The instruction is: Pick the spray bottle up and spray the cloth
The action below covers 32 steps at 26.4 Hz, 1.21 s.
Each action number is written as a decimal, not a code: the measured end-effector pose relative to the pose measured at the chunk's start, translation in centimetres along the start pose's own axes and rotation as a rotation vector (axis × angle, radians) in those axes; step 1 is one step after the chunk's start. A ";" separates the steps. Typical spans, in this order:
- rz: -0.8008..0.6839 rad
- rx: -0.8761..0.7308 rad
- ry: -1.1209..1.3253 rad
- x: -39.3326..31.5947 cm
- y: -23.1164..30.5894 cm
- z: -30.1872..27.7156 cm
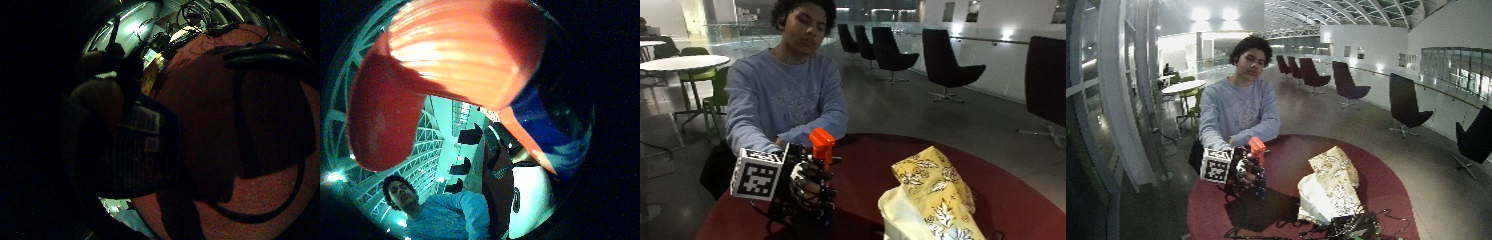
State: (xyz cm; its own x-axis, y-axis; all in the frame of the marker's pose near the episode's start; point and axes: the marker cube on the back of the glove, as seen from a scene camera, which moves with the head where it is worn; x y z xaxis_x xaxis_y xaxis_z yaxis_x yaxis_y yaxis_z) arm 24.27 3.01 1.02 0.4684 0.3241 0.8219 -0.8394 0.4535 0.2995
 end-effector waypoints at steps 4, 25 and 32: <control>-0.020 0.023 0.002 -0.1 -0.3 0.1; -0.025 -0.541 -0.029 -8.4 -2.1 2.7; 0.014 -0.632 -0.002 -10.1 -3.0 4.2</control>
State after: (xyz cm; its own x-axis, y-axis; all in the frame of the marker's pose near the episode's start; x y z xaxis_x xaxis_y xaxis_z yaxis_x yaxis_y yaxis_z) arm 20.93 -5.08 -6.15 0.4573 0.3326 0.8247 -0.5200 0.8524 -0.0554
